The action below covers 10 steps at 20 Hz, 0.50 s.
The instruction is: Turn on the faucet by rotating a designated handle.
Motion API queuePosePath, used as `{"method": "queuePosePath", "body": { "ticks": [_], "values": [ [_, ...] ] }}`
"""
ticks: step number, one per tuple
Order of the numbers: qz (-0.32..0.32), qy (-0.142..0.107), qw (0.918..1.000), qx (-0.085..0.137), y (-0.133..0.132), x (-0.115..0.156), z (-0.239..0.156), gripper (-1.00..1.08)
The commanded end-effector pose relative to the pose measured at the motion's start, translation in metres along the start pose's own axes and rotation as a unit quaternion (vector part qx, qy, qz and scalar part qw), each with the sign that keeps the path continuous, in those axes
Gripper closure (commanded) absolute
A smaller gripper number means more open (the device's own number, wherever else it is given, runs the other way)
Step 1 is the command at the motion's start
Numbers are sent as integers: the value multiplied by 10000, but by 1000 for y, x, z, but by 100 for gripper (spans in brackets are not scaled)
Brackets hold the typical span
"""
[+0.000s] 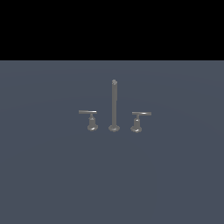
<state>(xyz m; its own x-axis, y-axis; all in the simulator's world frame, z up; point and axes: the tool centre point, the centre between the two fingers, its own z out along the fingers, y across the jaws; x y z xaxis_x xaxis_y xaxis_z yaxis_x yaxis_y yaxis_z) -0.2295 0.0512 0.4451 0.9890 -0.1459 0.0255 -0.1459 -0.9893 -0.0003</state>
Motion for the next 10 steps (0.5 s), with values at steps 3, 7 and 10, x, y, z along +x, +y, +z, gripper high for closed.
{"method": "queuePosePath", "body": {
  "ticks": [3,7,10],
  "values": [
    [484,-9,9988,-3,-18,9,24,108],
    [915,-17,9958,-4,-34,18,45,108],
    [1236,-23,9923,-5,-45,26,60,108]
  ]
}}
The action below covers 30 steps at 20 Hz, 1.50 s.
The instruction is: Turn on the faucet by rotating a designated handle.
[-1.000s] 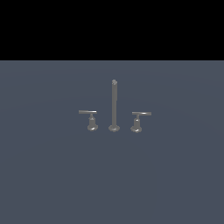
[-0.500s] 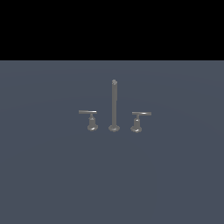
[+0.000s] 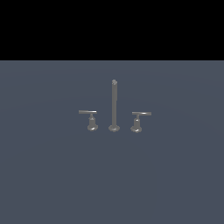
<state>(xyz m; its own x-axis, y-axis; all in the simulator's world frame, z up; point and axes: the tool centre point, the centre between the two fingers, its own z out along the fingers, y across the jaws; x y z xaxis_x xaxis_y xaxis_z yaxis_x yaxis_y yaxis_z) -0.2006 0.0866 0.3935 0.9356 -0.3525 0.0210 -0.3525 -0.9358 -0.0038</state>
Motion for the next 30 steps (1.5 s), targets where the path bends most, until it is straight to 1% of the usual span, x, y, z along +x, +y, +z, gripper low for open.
{"method": "queuePosePath", "body": {
  "ticks": [1,7,14,22,30],
  "values": [
    [277,-5,9996,2,-11,5,13,108],
    [915,-18,9958,4,-35,18,45,108],
    [1626,-34,9867,9,-59,38,80,108],
    [2369,-51,9715,14,-82,62,116,108],
    [3037,-63,9527,14,-99,88,150,108]
  ]
}}
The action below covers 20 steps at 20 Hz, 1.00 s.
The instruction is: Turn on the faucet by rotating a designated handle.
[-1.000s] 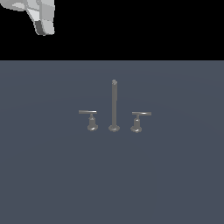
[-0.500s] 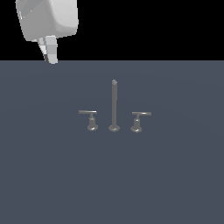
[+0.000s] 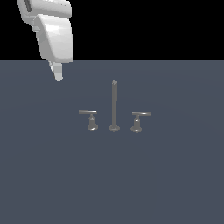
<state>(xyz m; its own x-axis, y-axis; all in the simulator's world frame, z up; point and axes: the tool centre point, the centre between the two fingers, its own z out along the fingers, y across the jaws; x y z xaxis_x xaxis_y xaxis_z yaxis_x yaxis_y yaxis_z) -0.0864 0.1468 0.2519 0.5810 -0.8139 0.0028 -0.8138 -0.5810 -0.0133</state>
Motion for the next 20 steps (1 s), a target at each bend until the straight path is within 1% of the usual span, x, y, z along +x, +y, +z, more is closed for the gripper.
{"method": "queuePosePath", "body": {
  "ticks": [1,7,12,16,20],
  "values": [
    [217,-3,9998,3,-9,4,10,108],
    [721,-4,9974,-4,-27,16,35,108],
    [1163,1,9932,-16,-43,28,57,108],
    [1552,8,9879,-28,-55,41,76,108],
    [1988,17,9800,-42,-68,56,98,108]
  ]
}}
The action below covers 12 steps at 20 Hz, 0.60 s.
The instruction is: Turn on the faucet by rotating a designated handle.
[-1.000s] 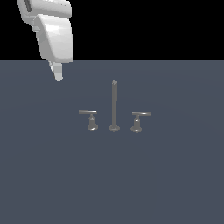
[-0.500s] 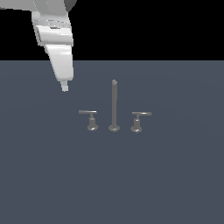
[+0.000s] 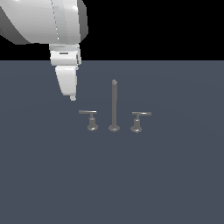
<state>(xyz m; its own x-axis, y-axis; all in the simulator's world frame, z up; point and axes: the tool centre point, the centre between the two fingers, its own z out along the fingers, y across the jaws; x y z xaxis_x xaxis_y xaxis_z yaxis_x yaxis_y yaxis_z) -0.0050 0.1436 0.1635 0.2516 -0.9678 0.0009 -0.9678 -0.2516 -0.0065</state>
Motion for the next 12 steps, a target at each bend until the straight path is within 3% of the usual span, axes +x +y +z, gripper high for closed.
{"method": "queuePosePath", "body": {
  "ticks": [1,12],
  "values": [
    [289,11,9996,-7,-11,7,14,108],
    [1321,18,9912,-30,-48,36,63,108]
  ]
}}
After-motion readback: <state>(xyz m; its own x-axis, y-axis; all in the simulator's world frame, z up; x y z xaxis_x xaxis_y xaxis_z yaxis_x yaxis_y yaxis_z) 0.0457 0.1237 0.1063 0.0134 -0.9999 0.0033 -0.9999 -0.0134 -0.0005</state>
